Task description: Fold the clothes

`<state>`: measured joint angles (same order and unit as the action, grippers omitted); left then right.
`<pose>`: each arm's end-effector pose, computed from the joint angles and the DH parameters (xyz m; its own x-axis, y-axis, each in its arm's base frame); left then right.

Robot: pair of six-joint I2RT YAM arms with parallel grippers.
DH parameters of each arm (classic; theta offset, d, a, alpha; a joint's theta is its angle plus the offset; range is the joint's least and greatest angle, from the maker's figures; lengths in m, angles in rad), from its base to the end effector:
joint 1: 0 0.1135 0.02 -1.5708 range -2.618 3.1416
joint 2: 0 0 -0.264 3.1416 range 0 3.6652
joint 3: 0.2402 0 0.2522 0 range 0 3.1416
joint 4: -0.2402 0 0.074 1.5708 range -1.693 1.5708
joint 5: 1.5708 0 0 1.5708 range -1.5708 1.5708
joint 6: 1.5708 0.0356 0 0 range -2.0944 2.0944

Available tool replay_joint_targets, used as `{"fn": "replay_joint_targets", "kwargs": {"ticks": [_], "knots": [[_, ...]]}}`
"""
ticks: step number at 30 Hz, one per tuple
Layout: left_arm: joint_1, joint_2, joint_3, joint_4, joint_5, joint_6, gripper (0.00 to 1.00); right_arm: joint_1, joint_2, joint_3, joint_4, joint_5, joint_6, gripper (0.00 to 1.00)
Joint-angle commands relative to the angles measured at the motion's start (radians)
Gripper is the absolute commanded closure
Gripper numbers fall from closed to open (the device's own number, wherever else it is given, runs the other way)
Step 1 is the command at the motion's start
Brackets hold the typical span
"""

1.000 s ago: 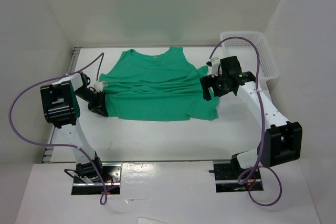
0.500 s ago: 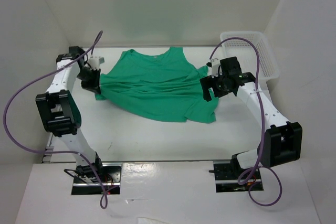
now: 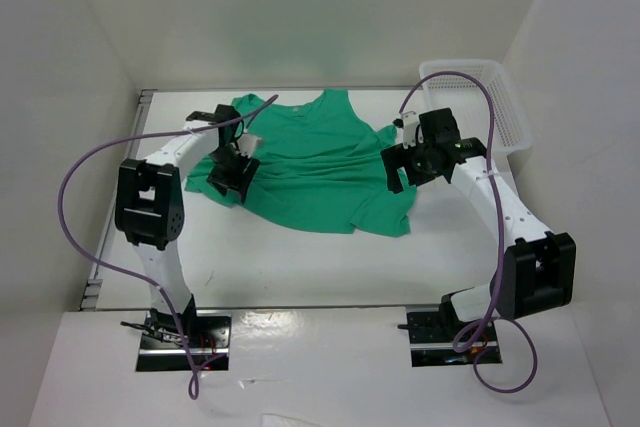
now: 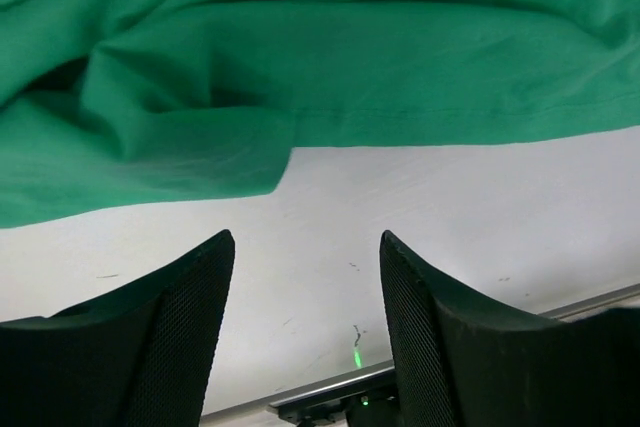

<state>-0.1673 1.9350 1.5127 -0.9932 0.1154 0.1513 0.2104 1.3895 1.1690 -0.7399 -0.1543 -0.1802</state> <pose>0.3730 -0.0672 0.2065 -0.9355 0.3098 -0.1701 0.3277 0.9406 -0.0892 0.2797 0.0653 0.2887 -0.7360 -0.3382 -0.5865 -0.4314 0.9019 0.0212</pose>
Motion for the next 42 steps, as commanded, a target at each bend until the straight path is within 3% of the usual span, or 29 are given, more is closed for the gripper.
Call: {"fn": "replay_joint_targets", "kwargs": {"ticks": [1,10,17,21,35,42], "knots": [[0.037,-0.068,0.0,0.059,-0.016,-0.027,0.32,-0.008,-0.017,-0.002,0.042,0.001,0.004,0.01],[0.141,-0.127,-0.118,0.096,0.033,-0.036,0.3,0.01,-0.017,-0.002,0.042,0.001,0.004,0.01],[0.282,-0.051,-0.149,0.096,0.28,-0.036,0.33,0.011,-0.017,-0.002,0.042,0.001,0.004,0.01],[0.327,0.025,-0.149,0.087,0.335,-0.036,0.38,0.011,-0.017,-0.002,0.042,0.01,0.004,0.01],[0.357,0.186,-0.083,0.116,0.5,-0.035,0.41,0.011,0.031,-0.002,0.051,0.019,0.004,0.01],[0.377,0.209,-0.054,0.146,0.5,-0.078,0.52,0.011,0.04,-0.011,0.051,0.029,0.004,0.01]]}}
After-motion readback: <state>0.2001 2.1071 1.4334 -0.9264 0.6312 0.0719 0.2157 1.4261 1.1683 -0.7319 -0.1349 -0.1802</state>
